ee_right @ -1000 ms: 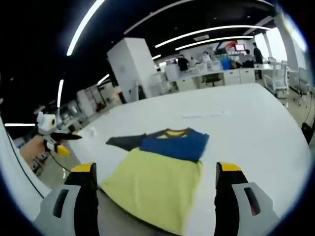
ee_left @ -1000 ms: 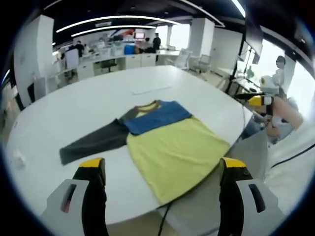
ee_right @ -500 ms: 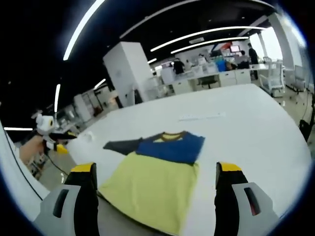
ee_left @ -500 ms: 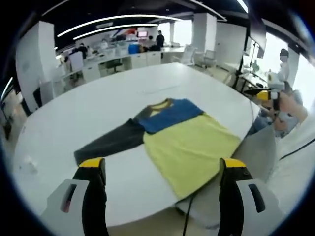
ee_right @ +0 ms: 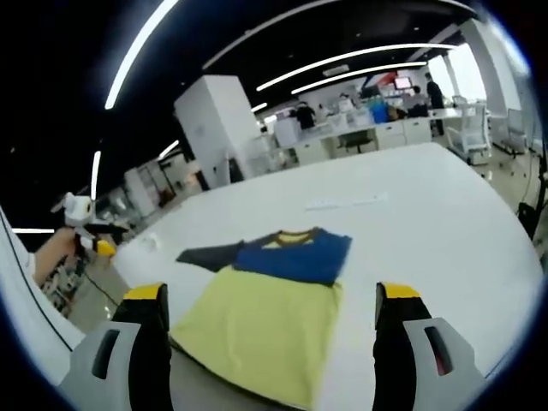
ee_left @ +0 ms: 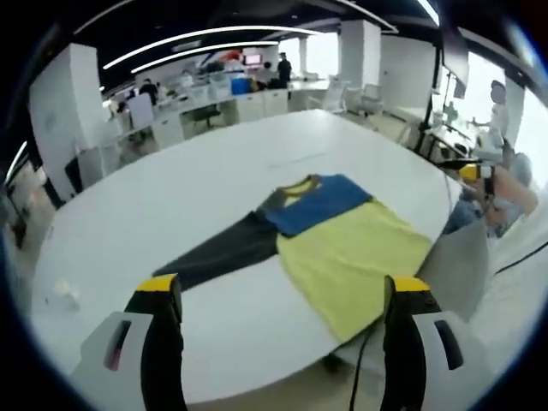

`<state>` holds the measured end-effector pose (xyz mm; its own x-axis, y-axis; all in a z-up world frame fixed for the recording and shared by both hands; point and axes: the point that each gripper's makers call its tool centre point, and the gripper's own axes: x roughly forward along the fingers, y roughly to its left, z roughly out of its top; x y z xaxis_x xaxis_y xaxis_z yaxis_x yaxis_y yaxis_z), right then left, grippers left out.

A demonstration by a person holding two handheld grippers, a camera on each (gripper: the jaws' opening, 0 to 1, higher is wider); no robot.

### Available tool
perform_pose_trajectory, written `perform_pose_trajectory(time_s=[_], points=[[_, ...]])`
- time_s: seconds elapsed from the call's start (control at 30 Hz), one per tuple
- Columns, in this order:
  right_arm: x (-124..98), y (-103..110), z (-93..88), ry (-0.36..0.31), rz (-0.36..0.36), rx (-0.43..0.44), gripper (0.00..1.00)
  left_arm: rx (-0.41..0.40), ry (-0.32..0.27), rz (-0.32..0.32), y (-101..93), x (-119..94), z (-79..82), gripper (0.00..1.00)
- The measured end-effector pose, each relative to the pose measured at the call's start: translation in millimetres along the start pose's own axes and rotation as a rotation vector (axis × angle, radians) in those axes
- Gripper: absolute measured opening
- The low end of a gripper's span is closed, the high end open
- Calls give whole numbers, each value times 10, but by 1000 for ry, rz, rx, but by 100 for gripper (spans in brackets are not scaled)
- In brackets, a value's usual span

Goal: Fold the garment on the visible template until the final outline fits inside the template.

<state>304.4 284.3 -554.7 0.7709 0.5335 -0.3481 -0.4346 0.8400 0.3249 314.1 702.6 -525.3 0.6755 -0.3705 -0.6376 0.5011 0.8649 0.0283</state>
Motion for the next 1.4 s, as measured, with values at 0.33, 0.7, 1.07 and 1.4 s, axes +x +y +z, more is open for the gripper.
perform_pose_trajectory(time_s=[0.33,0.7,1.07,1.4], points=[[-102,-156,87,-28,-47,11,99,-65,-37,26,553,-117,94,95],[-59,-145,89,-20,-57,9,99,-127,-73,62,1008,-158,154,94],[38,-136,140,0,-65,-5,99,-168,-77,84,1471,-56,145,93],[141,-178,140,16,-85,8,99,-274,-19,79,1690,333,-236,90]])
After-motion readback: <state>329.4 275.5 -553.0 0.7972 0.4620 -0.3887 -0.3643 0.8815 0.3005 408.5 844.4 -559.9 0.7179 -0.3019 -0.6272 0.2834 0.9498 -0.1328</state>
